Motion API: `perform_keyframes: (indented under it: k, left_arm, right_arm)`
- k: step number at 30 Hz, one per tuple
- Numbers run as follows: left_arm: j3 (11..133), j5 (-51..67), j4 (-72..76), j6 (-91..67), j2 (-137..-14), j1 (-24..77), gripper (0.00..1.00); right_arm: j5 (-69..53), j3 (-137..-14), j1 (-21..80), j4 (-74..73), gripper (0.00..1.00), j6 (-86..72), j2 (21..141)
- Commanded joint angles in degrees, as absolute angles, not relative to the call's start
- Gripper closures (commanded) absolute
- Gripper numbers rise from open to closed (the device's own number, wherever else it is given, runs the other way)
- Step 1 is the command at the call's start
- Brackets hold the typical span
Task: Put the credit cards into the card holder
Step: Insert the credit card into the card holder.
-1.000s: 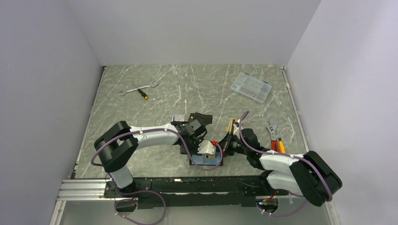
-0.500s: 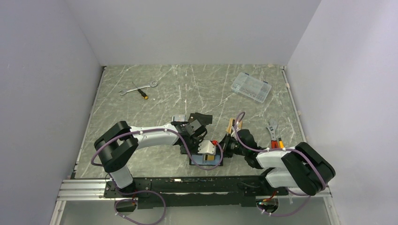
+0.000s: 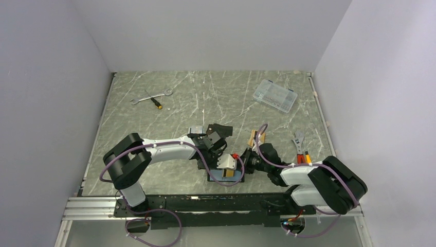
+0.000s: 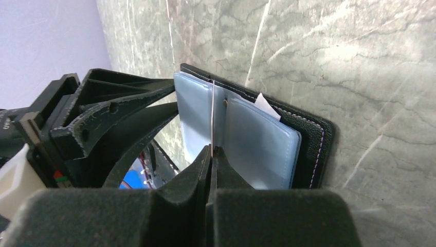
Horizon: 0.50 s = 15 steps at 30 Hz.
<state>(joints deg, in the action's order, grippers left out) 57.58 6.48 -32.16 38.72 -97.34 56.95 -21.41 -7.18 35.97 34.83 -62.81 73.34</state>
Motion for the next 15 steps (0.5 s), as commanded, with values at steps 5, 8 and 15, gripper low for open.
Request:
perform_keyframes:
  k: [5,8,15]
  left_arm:
    - [54.4,2.9,-30.3,38.7,-101.6,56.8,0.68]
    - [54.5,2.8,-30.3,38.8,-101.9,56.8,0.69]
    - [54.8,2.7,-30.3,39.2,-101.8,56.8,0.70]
  right_arm:
    - [-18.8,-6.7,39.1,40.8,1.00,-64.2,77.2]
    - [-17.9,-6.1,40.2,41.2,1.00,-65.1,77.3]
    - [-14.9,-3.5,41.3,35.9,1.00,-66.7,72.1]
